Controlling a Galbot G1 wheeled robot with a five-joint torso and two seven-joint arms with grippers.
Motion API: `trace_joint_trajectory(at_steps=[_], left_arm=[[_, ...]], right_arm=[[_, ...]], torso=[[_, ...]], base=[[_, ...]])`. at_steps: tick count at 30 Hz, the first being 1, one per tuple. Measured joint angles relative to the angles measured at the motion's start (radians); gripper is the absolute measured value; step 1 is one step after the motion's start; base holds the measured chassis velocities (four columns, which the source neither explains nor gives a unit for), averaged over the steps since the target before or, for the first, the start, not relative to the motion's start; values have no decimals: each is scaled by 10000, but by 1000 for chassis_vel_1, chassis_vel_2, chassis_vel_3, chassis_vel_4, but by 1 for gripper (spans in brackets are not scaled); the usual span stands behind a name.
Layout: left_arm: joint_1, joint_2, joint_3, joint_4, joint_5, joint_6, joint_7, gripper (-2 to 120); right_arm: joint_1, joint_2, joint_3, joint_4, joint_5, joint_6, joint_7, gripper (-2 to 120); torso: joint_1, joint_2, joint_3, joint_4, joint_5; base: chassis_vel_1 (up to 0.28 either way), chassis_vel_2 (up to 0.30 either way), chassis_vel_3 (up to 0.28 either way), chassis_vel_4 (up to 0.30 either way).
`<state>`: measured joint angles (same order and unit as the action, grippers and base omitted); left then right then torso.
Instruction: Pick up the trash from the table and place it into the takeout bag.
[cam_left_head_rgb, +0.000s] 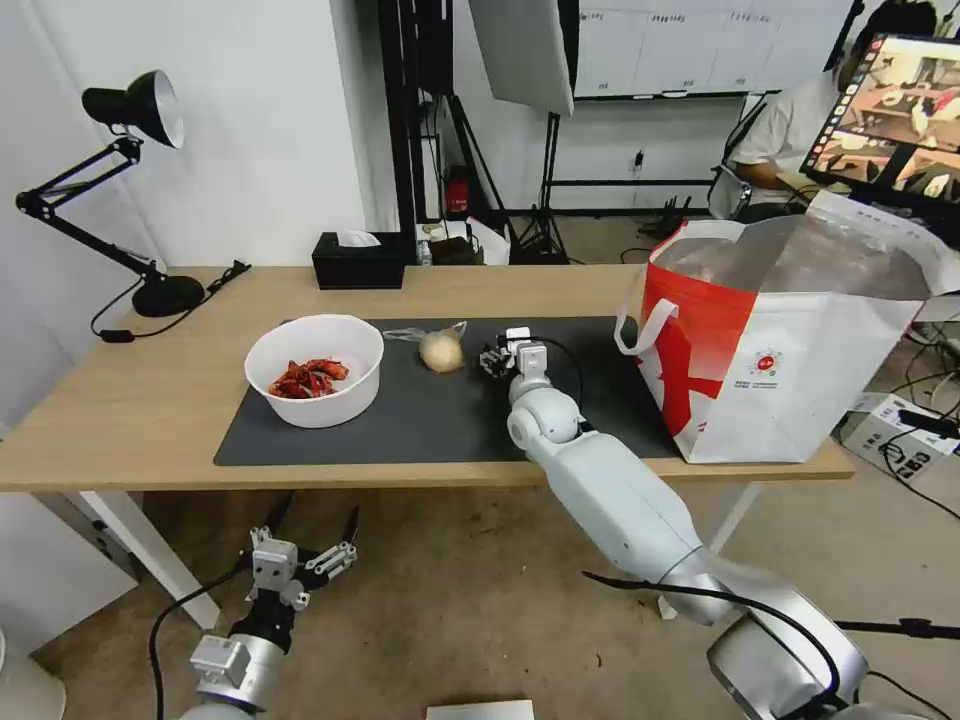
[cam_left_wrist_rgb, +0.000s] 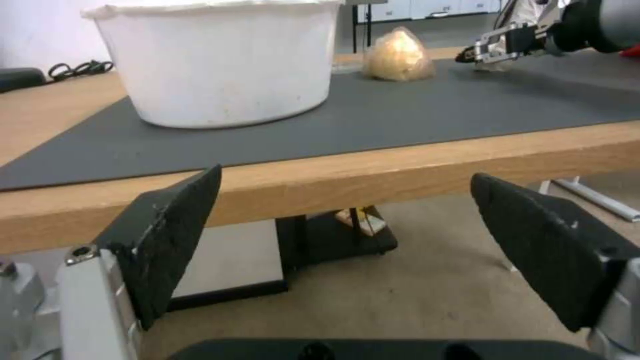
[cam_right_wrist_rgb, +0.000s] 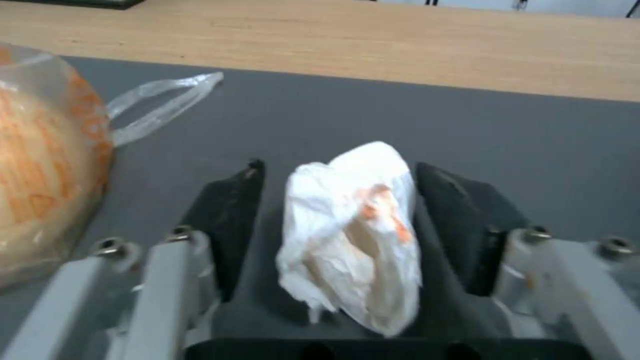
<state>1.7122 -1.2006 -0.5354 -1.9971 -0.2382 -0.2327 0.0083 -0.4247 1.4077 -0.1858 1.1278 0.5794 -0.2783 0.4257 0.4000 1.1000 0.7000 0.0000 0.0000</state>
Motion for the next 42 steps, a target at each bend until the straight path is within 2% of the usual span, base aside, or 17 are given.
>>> trace_joint_trajectory(at_steps=[7,8,10,12,15,19,22,24,26,27,30,36,39,40,42], left_arm=[[10,10,29,4,-4,-4,0,100],[10,10,29,4,-4,-4,0,100],[46,-1,53,4,-4,-7,0,100],[57,-6,57,4,-2,-11,0,100],[94,-14,57,-18,3,-29,-2,100],[120,-16,56,-59,7,-31,-2,100],[226,-52,39,-174,21,-35,-10,100],[232,-60,40,-183,22,-35,-12,100],[248,-85,43,-247,20,-36,-23,100],[248,-85,43,-247,20,-36,-23,100],[313,-91,13,-266,16,-34,-29,100],[379,-127,2,-279,15,-28,-33,100],[317,-100,61,-231,14,-14,-36,100],[317,-100,61,-231,14,-14,-36,100],[215,-84,87,-161,-30,-2,-39,100]], right_arm=[[-158,-111,66,236,28,-6,18,30],[-158,-111,66,236,28,-6,18,30],[-226,-160,109,371,28,59,22,19],[-269,-199,128,465,9,156,23,15],[-549,-556,177,1300,-264,467,21,1],[-738,-805,185,1918,-346,529,20,0],[-1592,-1807,325,4254,-796,597,163,0],[-1744,-1951,391,4623,-882,614,188,0],[-2190,-2377,743,5910,-1093,663,246,0],[-2190,-2377,743,5910,-1093,663,246,0],[-2493,-3014,1423,7349,-1263,697,437,0],[-2250,-3776,2403,8103,-940,303,1085,0],[-1841,-4525,3210,8345,-65,-925,1379,0],[-1841,-4525,3210,8345,-65,-925,1379,0],[-1736,-5185,3749,8245,625,-1813,1456,0]], torso=[[0,0,0,0,0],[0,0,0,0,0],[0,0,0,1,0],[0,0,0,1,0],[0,0,0,1,0],[1,0,0,1,1],[-1,1,-1,-1,2],[-1,0,0,-1,3],[-2,1,-1,1,3],[-2,1,-1,1,3],[-2,1,-1,-1,3],[-1,1,-1,0,3],[-2,0,-1,1,3],[-2,0,-1,1,3],[-1,0,0,0,1]], base=[[0,0,0,0],[0,0,0,0],[0,0,0,0],[0,0,0,0],[0,0,0,0],[0,0,0,0],[0,0,0,0],[0,0,0,0],[0,0,0,0],[0,0,0,0],[0,0,0,0],[0,0,0,0],[0,0,0,0],[0,0,0,0],[0,0,0,0]])
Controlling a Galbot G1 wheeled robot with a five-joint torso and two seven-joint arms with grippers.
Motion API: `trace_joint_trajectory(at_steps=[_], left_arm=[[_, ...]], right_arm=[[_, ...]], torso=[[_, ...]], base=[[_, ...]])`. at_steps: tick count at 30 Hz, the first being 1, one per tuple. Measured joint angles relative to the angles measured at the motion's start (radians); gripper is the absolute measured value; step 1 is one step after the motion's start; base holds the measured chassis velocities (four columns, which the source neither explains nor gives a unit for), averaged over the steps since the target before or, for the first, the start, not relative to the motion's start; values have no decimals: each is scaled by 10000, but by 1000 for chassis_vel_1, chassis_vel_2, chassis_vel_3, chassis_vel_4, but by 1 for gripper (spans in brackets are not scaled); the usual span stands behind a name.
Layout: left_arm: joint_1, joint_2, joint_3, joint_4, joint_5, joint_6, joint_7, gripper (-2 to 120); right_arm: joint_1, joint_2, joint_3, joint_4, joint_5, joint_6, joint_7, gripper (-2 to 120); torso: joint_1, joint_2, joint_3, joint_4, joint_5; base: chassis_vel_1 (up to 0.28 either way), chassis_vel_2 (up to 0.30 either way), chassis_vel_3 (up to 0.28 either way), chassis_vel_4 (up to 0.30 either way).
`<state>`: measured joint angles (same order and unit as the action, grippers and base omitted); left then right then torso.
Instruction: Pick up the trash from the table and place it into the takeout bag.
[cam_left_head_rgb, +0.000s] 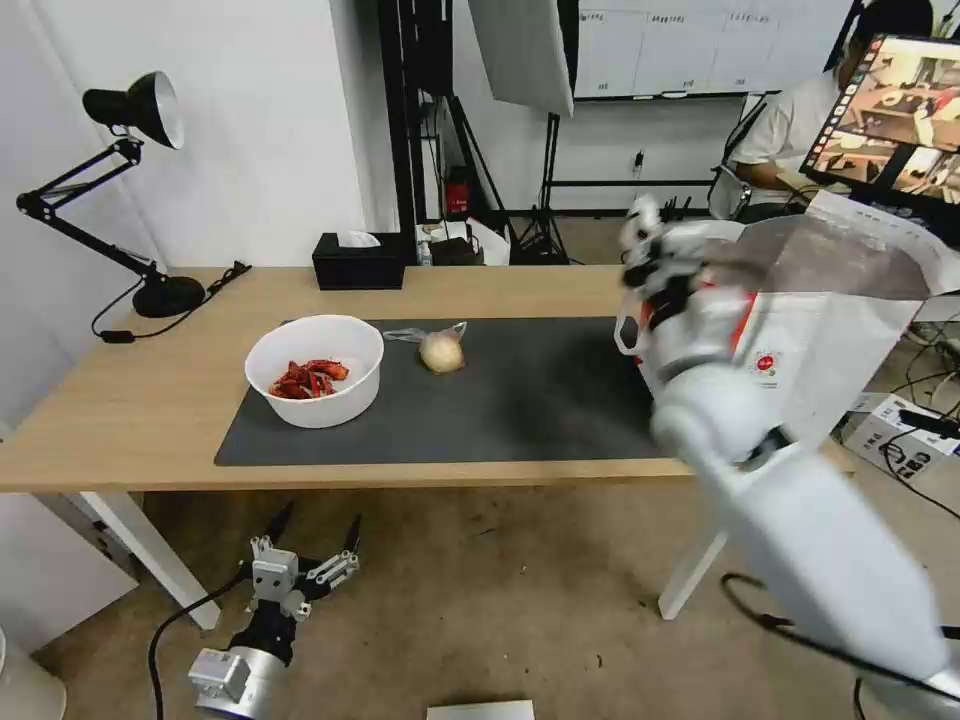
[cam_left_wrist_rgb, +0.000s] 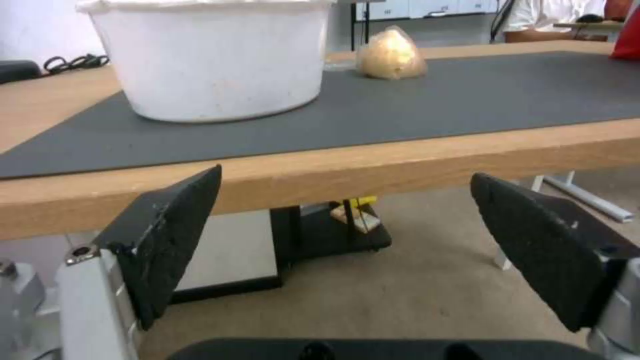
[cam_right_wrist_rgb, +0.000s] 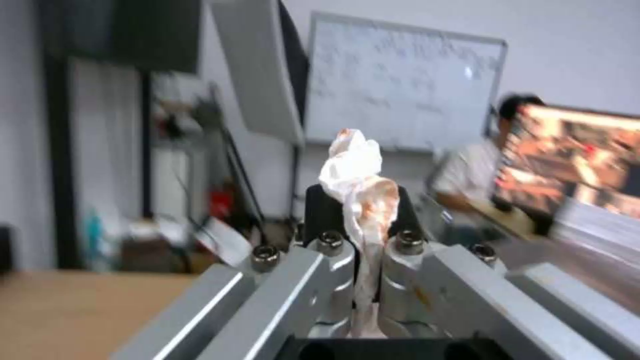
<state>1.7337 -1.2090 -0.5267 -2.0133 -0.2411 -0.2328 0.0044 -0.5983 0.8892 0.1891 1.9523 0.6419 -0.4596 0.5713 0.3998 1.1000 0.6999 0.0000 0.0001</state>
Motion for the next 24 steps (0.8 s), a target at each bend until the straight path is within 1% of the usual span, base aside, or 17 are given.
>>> trace_joint_trajectory(at_steps=[1,4,9,10,11,12,13,16,17,20,21,23,24], left_arm=[[0,0,0,0,0,0,0,100],[-44,-16,78,34,-74,8,-3,100],[-69,-22,220,36,-87,39,-3,100],[-82,-29,239,18,-87,53,-4,100],[-89,-37,248,-43,-88,83,-5,100],[-89,-37,248,-43,-88,83,-5,100],[-78,-34,240,-100,-94,109,-6,100],[8,48,110,-235,-210,160,-8,100],[8,48,110,-235,-210,160,-8,100],[14,67,35,-236,-275,161,-12,100],[14,67,35,-236,-275,161,-12,100],[9,18,69,-235,-280,161,-14,100],[9,18,69,-235,-280,161,-14,100]], right_arm=[[0,0,0,0,0,0,0,0],[-122,-531,443,-175,744,-603,-146,0],[-267,-517,481,-241,1013,-677,-228,0],[-283,-469,468,-258,1021,-681,-233,4],[-295,-388,441,-281,1021,-686,-233,11],[-295,-388,441,-281,1021,-686,-233,11],[-295,-343,425,-291,1022,-686,-234,14],[-277,-253,376,-325,1020,-686,-233,29],[-277,-253,376,-325,1020,-686,-233,29],[-258,-241,361,-328,1007,-681,-222,43],[-258,-241,361,-328,1007,-681,-222,43],[-271,-262,361,-306,996,-676,-208,54],[-271,-262,361,-306,996,-676,-208,54]], torso=[[0,0,0,0,0],[1,0,0,-4,2],[1,0,1,0,1],[1,0,1,1,-1],[1,-1,1,1,0],[1,-1,1,1,0],[2,0,1,0,0],[1,0,1,0,0],[1,0,1,0,0],[1,0,1,0,-1],[1,0,1,0,-1],[1,0,1,0,-2],[1,0,1,0,-2]], base=[[0,0,0,0],[0,0,0,0],[0,0,0,0],[0,0,0,0],[0,0,0,0],[0,0,0,0],[0,0,0,0],[0,0,0,0],[0,0,0,0],[0,0,0,0],[0,0,0,0],[0,0,0,0],[0,0,0,0]])
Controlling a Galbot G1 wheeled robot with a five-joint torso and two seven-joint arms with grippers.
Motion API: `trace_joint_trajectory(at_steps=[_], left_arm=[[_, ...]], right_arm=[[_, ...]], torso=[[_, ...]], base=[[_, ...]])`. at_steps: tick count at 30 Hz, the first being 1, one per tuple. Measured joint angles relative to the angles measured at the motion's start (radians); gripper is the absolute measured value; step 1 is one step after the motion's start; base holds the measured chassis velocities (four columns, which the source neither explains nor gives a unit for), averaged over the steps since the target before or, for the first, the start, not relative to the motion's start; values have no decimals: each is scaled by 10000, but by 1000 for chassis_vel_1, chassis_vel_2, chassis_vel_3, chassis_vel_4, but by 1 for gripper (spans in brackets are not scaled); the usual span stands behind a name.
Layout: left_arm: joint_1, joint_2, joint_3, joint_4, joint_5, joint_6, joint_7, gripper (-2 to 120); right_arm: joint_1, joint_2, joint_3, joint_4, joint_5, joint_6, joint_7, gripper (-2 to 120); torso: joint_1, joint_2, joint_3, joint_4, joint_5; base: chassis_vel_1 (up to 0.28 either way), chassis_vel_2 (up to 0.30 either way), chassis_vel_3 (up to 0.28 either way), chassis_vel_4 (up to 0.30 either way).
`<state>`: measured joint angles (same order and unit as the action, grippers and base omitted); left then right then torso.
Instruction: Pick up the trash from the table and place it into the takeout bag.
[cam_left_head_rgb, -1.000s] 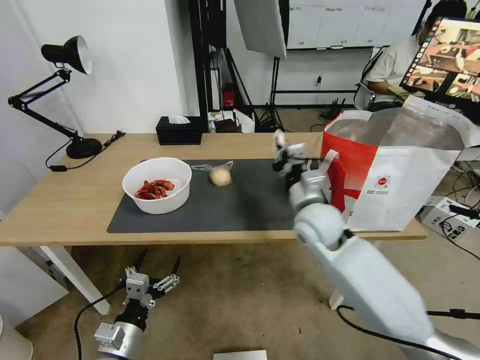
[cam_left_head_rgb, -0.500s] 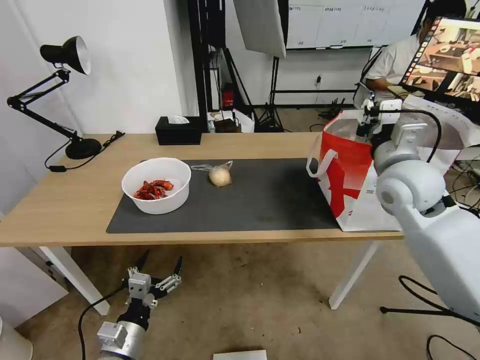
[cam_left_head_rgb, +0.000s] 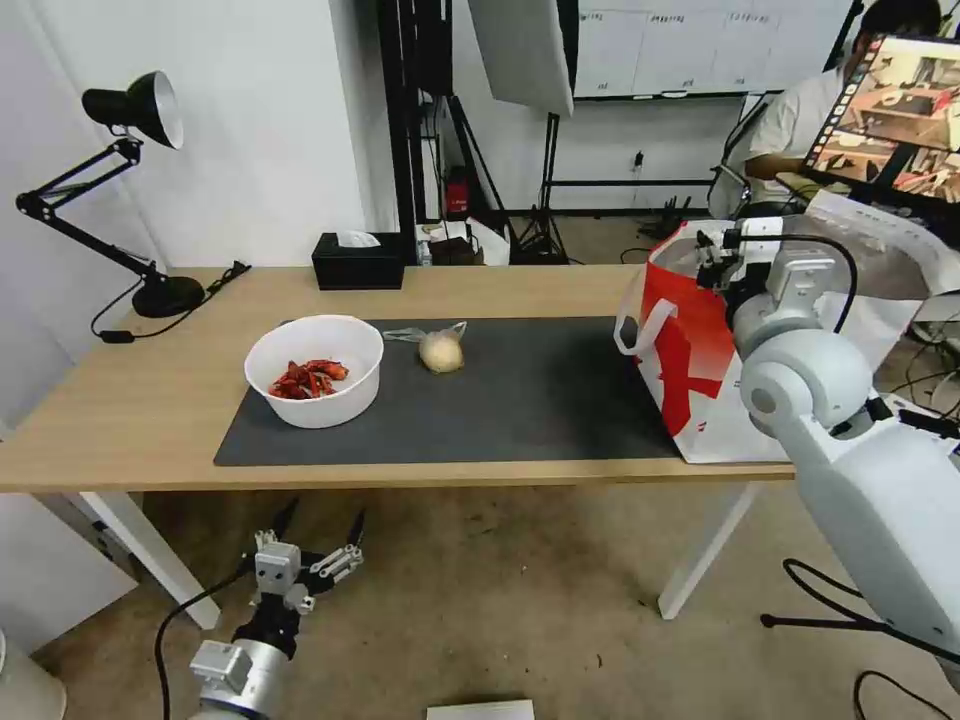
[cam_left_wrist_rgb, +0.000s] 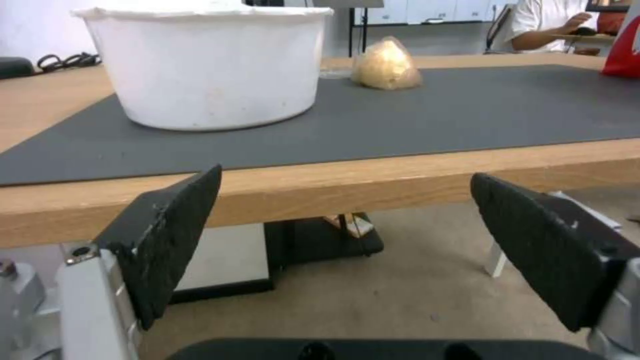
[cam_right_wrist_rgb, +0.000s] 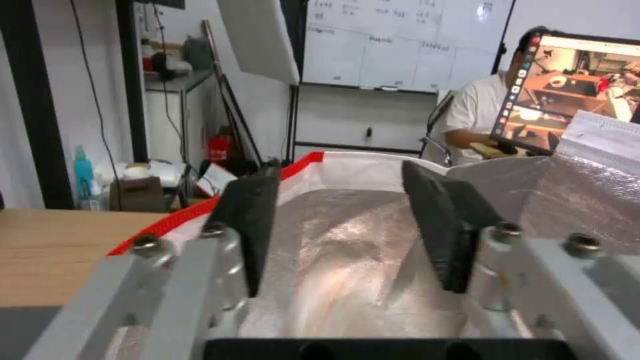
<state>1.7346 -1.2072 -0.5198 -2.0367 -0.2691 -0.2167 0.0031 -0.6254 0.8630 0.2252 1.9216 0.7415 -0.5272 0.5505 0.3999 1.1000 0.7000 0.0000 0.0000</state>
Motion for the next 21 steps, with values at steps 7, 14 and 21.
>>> trace_joint_trajectory(at_steps=[7,14,21], left_arm=[[-118,-5,65,32,-31,12,-2,100],[-45,26,32,-213,-405,296,-6,100],[-22,35,-75,-313,-458,316,-8,100]], right_arm=[[-126,-83,4,74,-8,15,-2,81],[-278,-238,-57,165,-4,622,93,99],[-293,-453,129,776,966,1877,139,100]], torso=[[0,0,0,0,0],[0,0,0,-1,2],[0,1,0,0,0]], base=[[0,0,0,0],[0,0,0,0],[0,0,0,0]])
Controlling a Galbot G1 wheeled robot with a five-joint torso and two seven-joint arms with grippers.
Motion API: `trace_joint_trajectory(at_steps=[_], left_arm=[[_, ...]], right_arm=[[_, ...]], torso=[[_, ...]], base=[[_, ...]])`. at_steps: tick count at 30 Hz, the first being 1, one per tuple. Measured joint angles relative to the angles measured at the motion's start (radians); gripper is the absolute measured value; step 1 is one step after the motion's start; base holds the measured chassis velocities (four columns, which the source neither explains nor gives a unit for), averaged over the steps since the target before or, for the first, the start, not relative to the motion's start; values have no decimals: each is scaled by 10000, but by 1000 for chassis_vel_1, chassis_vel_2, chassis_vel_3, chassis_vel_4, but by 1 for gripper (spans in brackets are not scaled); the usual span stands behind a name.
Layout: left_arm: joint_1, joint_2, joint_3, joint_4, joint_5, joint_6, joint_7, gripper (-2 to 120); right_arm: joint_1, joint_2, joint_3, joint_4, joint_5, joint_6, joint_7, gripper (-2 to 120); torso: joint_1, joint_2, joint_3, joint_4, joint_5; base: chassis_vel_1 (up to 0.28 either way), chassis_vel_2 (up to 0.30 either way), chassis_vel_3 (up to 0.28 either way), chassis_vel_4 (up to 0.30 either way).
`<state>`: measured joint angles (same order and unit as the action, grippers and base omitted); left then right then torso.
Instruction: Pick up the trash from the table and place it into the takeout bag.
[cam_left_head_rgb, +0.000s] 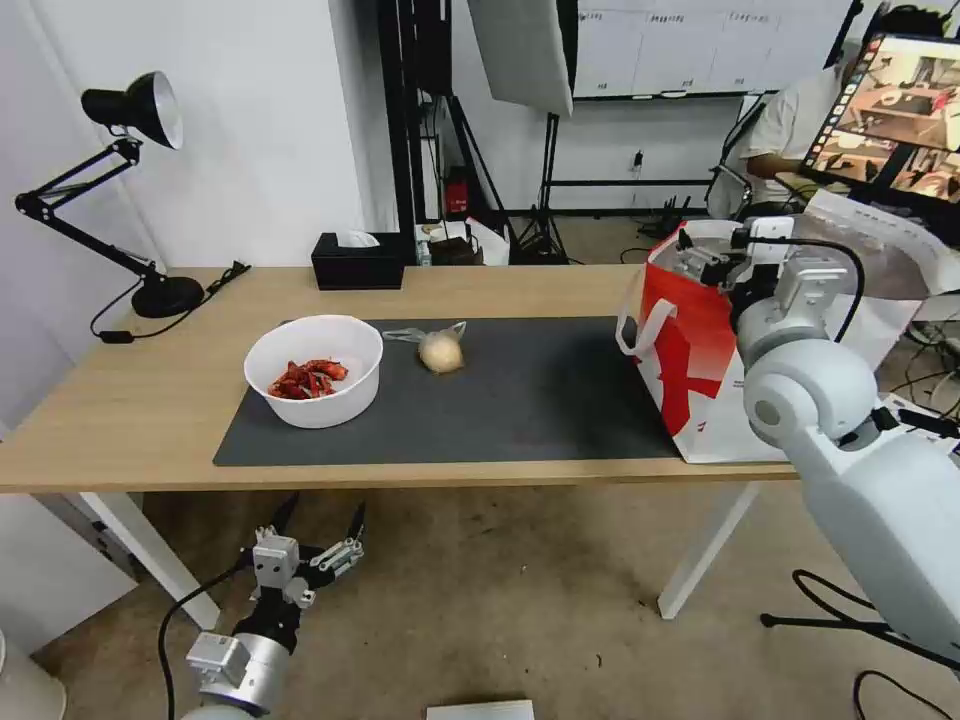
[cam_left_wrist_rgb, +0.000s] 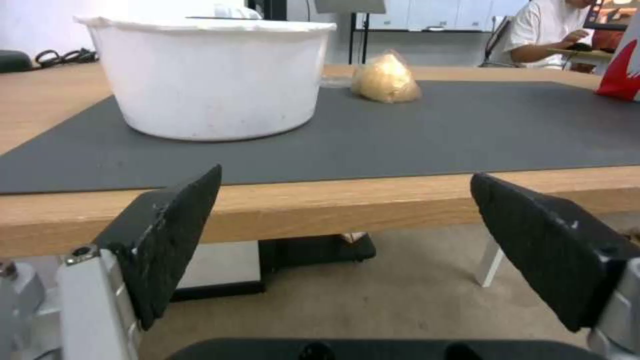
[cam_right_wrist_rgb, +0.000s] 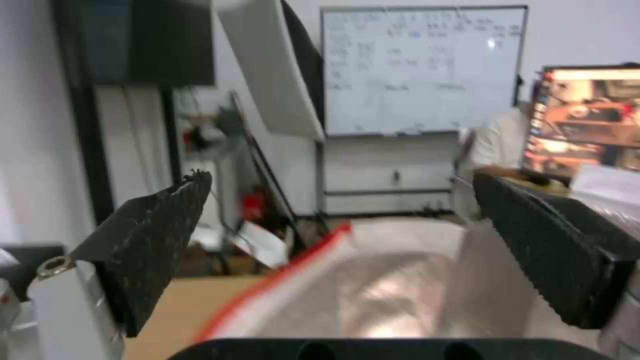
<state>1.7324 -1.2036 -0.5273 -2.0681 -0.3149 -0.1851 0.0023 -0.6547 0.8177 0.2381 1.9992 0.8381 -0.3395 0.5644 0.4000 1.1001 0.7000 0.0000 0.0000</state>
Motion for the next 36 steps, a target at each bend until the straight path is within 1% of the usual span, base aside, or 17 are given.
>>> trace_joint_trajectory(at_steps=[1,4,5,8,9,12,13,15,16,17,20,21,24,25,27,28,36], left_arm=[[0,0,0,0,0,0,0,100],[47,-31,-23,0,6,-45,0,100],[47,-31,-23,0,6,-45,0,100],[86,-50,-64,-9,24,-125,1,100],[86,-50,-64,-9,24,-125,1,100],[118,-88,-91,-22,59,-244,0,100],[118,-88,-91,-22,59,-244,0,100],[145,-122,-91,-24,113,-289,2,100],[153,-140,-91,-24,151,-300,2,100],[153,-140,-91,-24,151,-300,2,100],[203,-176,-91,-23,227,-350,7,100],[203,-176,-91,-23,227,-350,7,100],[280,-189,-112,-23,263,-456,19,100],[280,-189,-112,-23,263,-456,19,100],[305,-219,-119,-19,292,-497,27,100],[334,-306,-105,6,357,-535,44,100],[380,-599,86,157,660,-632,94,100]], right_arm=[[0,0,0,0,0,0,0,100],[-541,-225,225,727,708,721,-648,100],[-541,-225,225,727,708,721,-648,100],[-1787,-451,587,1726,1057,1082,-1533,100],[-1787,-451,587,1726,1057,1082,-1533,100],[-3446,-494,864,2552,573,1575,-2204,100],[-3446,-494,864,2552,573,1575,-2204,100],[-4679,-338,921,2674,-282,2325,-2619,100],[-5193,-239,927,2678,-630,2703,-2790,100],[-5193,-239,927,2678,-630,2703,-2790,100],[-6607,188,930,2609,-1624,3876,-3201,100],[-6607,188,930,2609,-1624,3876,-3201,100],[-7433,521,938,2312,-2395,4809,-3313,100],[-7433,521,938,2312,-2395,4809,-3313,100],[-7726,629,935,2094,-2730,5195,-3314,100],[-8085,772,892,1779,-3123,5668,-3318,100],[-8865,1253,632,727,-3742,6618,-3364,100]], torso=[[0,0,0,0,0],[0,0,0,2,-1],[0,0,0,2,-1],[-1,-1,-1,-1,0],[-1,-1,-1,-1,0],[-1,0,-1,0,-2],[-1,0,-1,0,-2],[0,0,-1,0,1],[-1,0,-1,-1,1],[-1,0,-1,-1,1],[-1,0,-1,-2,0],[-1,0,-1,-2,0],[-1,0,-1,0,1],[-1,0,-1,0,1],[-1,0,-1,-1,1],[-1,0,-1,0,0],[-1,0,-1,-1,2]], base=[[0,0,0,0],[0,0,0,0],[0,0,0,0],[0,0,0,0],[0,0,0,0],[0,0,0,0],[0,0,0,0],[0,0,0,0],[0,0,0,0],[0,0,0,0],[0,0,0,0],[0,0,0,0],[0,0,0,0],[0,0,0,0],[0,0,0,0],[0,0,0,0],[0,0,0,0]])
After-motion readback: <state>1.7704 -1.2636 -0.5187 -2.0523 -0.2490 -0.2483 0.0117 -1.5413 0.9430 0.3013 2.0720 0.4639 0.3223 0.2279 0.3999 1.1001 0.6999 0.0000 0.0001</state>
